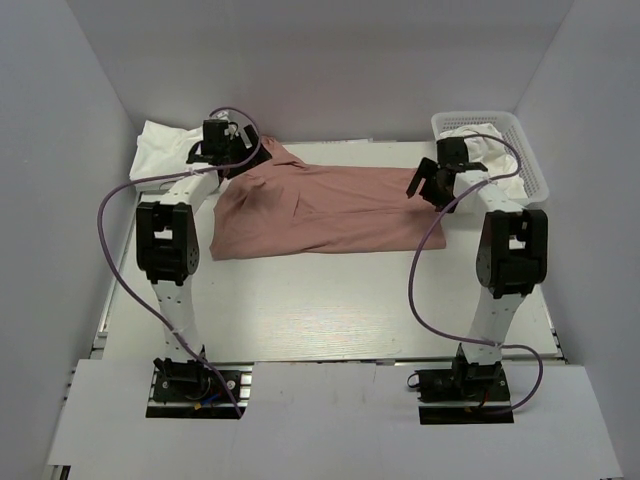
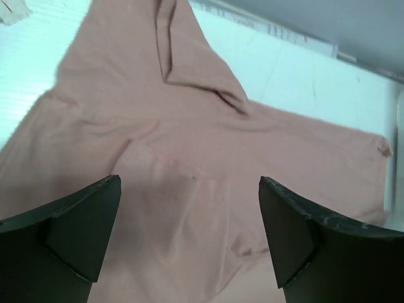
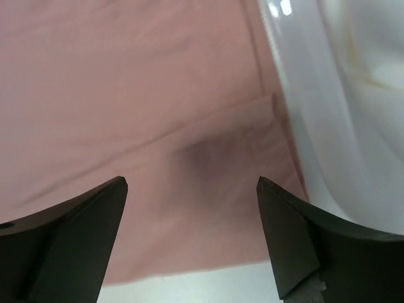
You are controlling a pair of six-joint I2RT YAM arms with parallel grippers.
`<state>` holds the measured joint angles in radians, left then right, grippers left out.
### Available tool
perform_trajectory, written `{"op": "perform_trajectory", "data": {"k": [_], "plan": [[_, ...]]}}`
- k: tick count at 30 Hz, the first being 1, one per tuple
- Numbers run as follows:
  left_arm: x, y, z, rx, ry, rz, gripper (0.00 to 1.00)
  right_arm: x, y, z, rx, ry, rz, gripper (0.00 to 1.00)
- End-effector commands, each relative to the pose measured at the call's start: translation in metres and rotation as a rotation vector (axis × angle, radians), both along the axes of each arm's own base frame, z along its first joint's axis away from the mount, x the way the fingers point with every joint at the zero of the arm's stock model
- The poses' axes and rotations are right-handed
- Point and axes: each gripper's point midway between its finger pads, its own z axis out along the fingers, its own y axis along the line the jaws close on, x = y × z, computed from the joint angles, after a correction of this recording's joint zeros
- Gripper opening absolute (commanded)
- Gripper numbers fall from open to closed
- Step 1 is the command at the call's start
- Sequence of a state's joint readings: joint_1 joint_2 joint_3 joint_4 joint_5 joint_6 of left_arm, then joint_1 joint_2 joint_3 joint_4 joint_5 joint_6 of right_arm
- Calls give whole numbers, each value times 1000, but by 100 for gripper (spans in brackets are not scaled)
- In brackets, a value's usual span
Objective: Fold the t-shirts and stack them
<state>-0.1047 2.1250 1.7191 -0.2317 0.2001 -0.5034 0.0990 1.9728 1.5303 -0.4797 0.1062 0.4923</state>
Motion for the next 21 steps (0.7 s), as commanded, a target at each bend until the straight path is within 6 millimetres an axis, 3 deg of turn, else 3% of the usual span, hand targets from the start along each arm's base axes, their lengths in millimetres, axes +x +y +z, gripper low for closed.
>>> {"op": "perform_trajectory", "data": {"k": [1, 2, 3, 4, 5, 6, 7, 14, 16, 17, 18, 20, 21], "plan": [[-19, -8, 38, -12, -57, -71, 100, -2, 21, 42, 45, -139, 128, 90], [-29, -14, 36, -18, -50, -89, 100, -15, 23, 33, 46, -115, 138, 90], [-36, -14, 33, -25, -44, -84, 100, -12, 32, 42, 75, -163, 165, 90], [-55, -17, 9, -34, 15, -84, 100, -17, 46, 42, 113, -168, 212, 90], [-63, -16, 17, -36, -10, -84, 100, -25, 50, 35, 123, -162, 226, 90], [-70, -17, 10, -49, 3, -87, 100, -25, 57, 34, 130, -175, 247, 90], [-87, -17, -16, -50, 55, -93, 100, -29, 63, 31, 146, -167, 272, 90], [-137, -8, -85, -46, 280, -42, 100, -39, 81, -14, 152, -51, 305, 90], [-157, -2, -99, -32, 337, -17, 100, -56, 82, -28, 152, -12, 293, 90], [-164, -1, -97, -32, 336, -17, 100, -62, 83, -32, 151, -4, 288, 90], [-186, 1, -112, -39, 391, -3, 100, -84, 80, -44, 152, 33, 270, 90], [-210, 3, -119, -41, 436, 7, 100, -96, 72, -50, 140, 47, 233, 90], [-233, 12, -126, -22, 481, 52, 100, -121, 65, -59, 126, 76, 219, 90]]}}
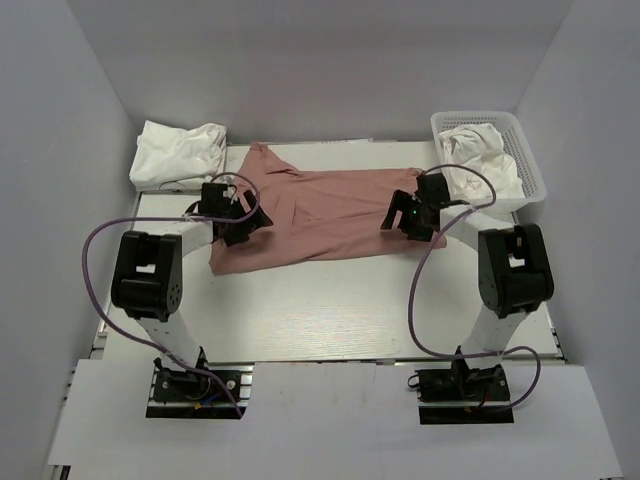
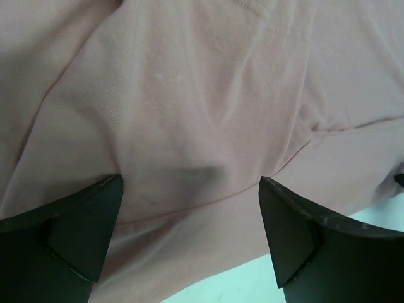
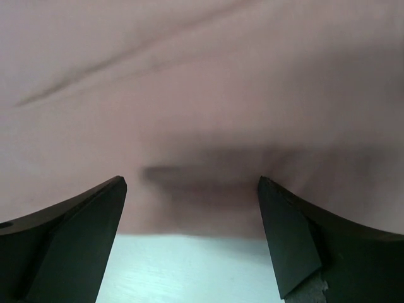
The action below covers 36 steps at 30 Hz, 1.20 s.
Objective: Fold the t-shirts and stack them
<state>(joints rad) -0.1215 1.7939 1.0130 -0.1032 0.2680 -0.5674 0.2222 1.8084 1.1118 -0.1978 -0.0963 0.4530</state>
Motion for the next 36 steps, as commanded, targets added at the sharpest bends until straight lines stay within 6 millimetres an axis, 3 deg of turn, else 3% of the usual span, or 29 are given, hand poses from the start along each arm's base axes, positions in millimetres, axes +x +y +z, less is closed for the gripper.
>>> {"op": "perform_trajectory", "data": {"k": [1, 2, 3, 4, 6, 7, 8, 12, 13, 16, 19, 20, 24, 25, 26, 27, 28, 30, 31, 32, 33, 34, 35, 36], "plan": [[-84, 22, -40, 76, 240, 79, 100, -54, -18, -24, -44, 97, -62, 90], [-98, 26, -44, 87, 274, 106, 100, -73, -22, -36, -57, 133, -66, 90], [-135, 38, -61, 135, 373, 147, 100, -80, -23, -30, -50, 121, -75, 90], [-148, 41, -58, 132, 395, 188, 100, -110, -28, -42, -51, 167, -93, 90], [-194, 40, -68, 131, 508, 179, 100, -125, -29, -35, -38, 141, -95, 90], [-199, 38, -58, 103, 485, 181, 100, -147, -33, -33, -30, 139, -105, 90], [-220, 31, -60, 57, 522, 162, 100, -155, -33, -33, -34, 142, -99, 90], [-236, 30, -27, 18, 445, 175, 100, -179, -37, -16, -41, 99, -58, 90], [-230, 33, -17, 25, 403, 184, 100, -173, -34, 3, -20, 22, -45, 90], [-194, 35, 37, 19, 192, 195, 100, -166, -26, 29, 10, -70, -4, 90], [-159, 42, 66, 47, 75, 225, 100, -140, -21, 57, 25, -185, 7, 90], [-148, 50, 69, 91, 53, 255, 100, -126, -16, 72, 40, -231, 4, 90], [-94, 73, 80, 184, 35, 362, 100, -92, -7, 102, 68, -322, -7, 90], [-70, 79, 102, 206, -18, 399, 100, -85, -5, 112, 72, -343, -7, 90], [-60, 83, 102, 230, -5, 415, 100, -80, -4, 106, 65, -318, -11, 90], [-48, 86, 83, 272, 52, 425, 100, -74, -3, 114, 66, -333, -15, 90], [-26, 92, 101, 290, 13, 469, 100, -67, -6, 112, 51, -327, -31, 90], [-10, 101, 95, 329, 49, 505, 100, -56, -1, 110, 45, -313, -23, 90], [13, 103, 92, 330, 54, 514, 100, -51, -9, 106, 3, -308, -56, 90], [20, 102, 88, 343, 66, 501, 100, -47, -10, 106, -8, -301, -61, 90], [37, 102, 97, 340, 36, 511, 100, -36, -11, 104, -31, -293, -65, 90], [44, 106, 76, 363, 85, 505, 100, -33, -12, 102, -47, -280, -66, 90], [49, 108, 70, 388, 100, 498, 100, -32, -13, 100, -65, -266, -63, 90], [62, 109, 76, 389, 83, 507, 100, -17, -11, 103, -78, -274, -70, 90]]}}
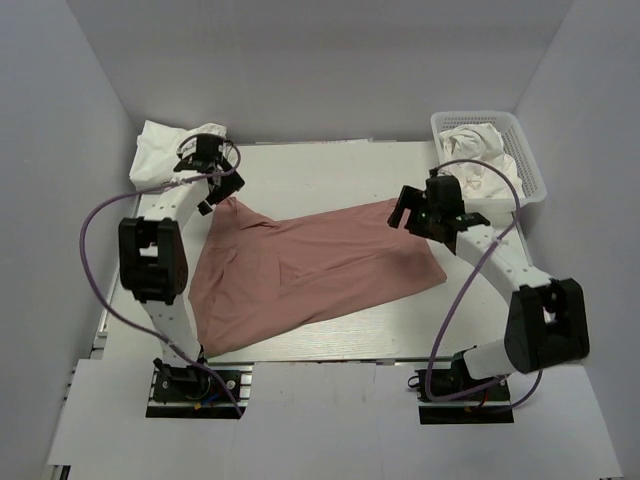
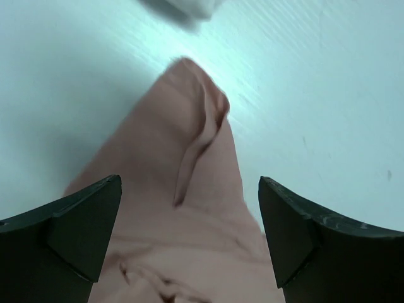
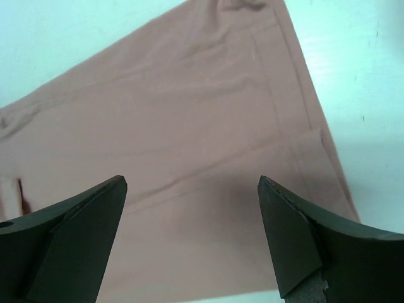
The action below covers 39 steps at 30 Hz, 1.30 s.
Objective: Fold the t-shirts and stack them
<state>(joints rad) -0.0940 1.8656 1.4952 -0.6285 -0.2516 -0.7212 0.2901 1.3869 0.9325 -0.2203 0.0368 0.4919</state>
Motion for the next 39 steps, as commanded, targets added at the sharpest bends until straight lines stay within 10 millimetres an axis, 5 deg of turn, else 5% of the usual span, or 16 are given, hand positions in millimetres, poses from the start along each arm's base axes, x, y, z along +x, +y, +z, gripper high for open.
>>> {"op": "perform_trajectory", "data": {"k": [1, 2, 3, 4, 12, 16, 19, 20, 22, 23, 28, 33, 39], "plan": [[17, 22, 1, 81, 29, 49, 99, 31, -6, 17, -63, -45, -29, 90], [21, 22, -18, 90, 74, 40, 97, 38, -2, 20, -69, -49, -27, 90], [30, 24, -13, 99, 60, 47, 95, 43, -2, 15, -79, -36, -28, 90], [32, 24, -18, 106, 76, 38, 93, 56, 1, 33, -69, -74, -32, 90], [55, 26, -48, 84, 87, 24, 79, 105, 8, 32, -78, -104, -95, 90], [69, 22, -50, 45, 65, -2, 64, 135, 11, 6, -142, -58, -106, 90], [76, 17, -60, 32, 69, -24, 44, 176, 14, -5, -195, -52, -106, 90], [79, 16, -56, 28, 58, -37, 37, 178, 15, -23, -214, -8, -101, 90], [80, 19, -67, 24, 78, -42, 19, 179, 9, -37, -252, 38, -114, 90], [80, 16, -67, 10, 78, -51, 0, 187, 10, -46, -259, 55, -117, 90], [70, 13, -71, -6, 81, -62, 0, 184, -3, -60, -312, 98, -169, 90], [65, 13, -47, -7, 11, -63, 0, 173, -3, -82, -313, 150, -175, 89], [42, 10, -41, -18, 16, -86, 0, 177, -2, -102, -301, 181, -182, 84]]}}
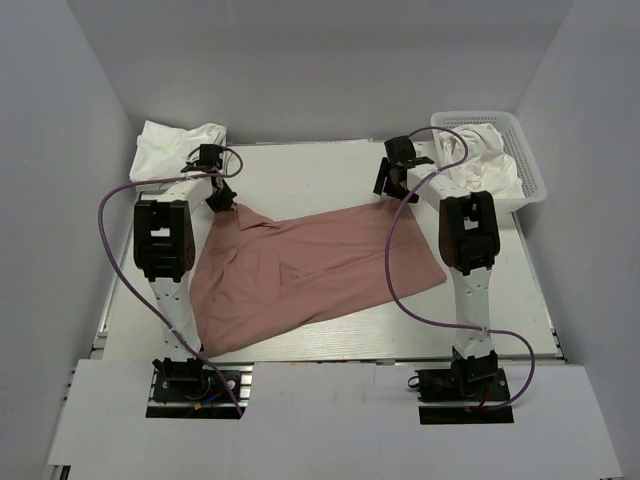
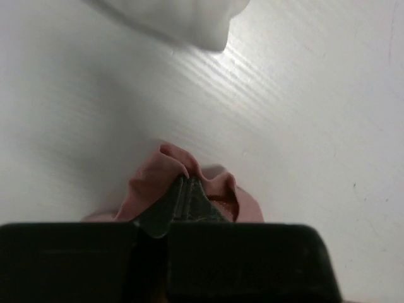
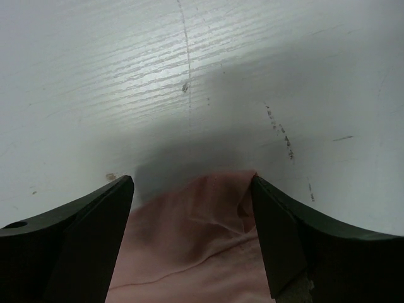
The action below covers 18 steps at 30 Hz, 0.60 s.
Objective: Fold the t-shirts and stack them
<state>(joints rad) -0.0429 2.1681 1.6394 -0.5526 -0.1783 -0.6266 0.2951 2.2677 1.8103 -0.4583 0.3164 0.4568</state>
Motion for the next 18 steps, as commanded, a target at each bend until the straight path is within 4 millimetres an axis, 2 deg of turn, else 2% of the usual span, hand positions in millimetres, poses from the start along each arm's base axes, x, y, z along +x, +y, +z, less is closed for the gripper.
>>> {"op": "perform_trajectory", "data": {"k": [1, 2, 4, 5, 7, 8, 11, 13, 14, 15, 18], "plan": [[-3, -3, 45, -27, -87, -24, 0, 6, -4, -11, -6, 8, -35, 80], [-2, -4, 55, -28, -109, -25, 0, 5, -3, -14, -8, 12, -33, 77], [-10, -8, 54, -49, -104, -39, 0, 6, -3, -16, -4, 9, -42, 68], [-16, -8, 51, -49, -98, -39, 0, 7, -4, -17, -7, 6, -44, 58], [-22, -15, 65, -67, -127, -60, 0, 9, -6, -16, -12, -2, -53, 43], [-29, -15, 62, -67, -115, -60, 0, 7, -10, -16, -30, -1, -69, 30], [-47, -19, 76, -80, -111, -50, 0, 2, -13, -9, -38, -1, -69, 11], [-66, -21, 71, -96, -81, -45, 0, 0, -12, 0, -32, -22, -60, 8], [-78, -22, 73, -110, -80, -43, 0, -5, -14, 9, -47, -35, -59, 2], [-84, -25, 75, -130, -83, -31, 0, -5, -16, 12, -48, -42, -61, 0], [-112, -28, 87, -172, -104, -16, 0, -11, -19, 31, -45, -86, -52, 0]]}}
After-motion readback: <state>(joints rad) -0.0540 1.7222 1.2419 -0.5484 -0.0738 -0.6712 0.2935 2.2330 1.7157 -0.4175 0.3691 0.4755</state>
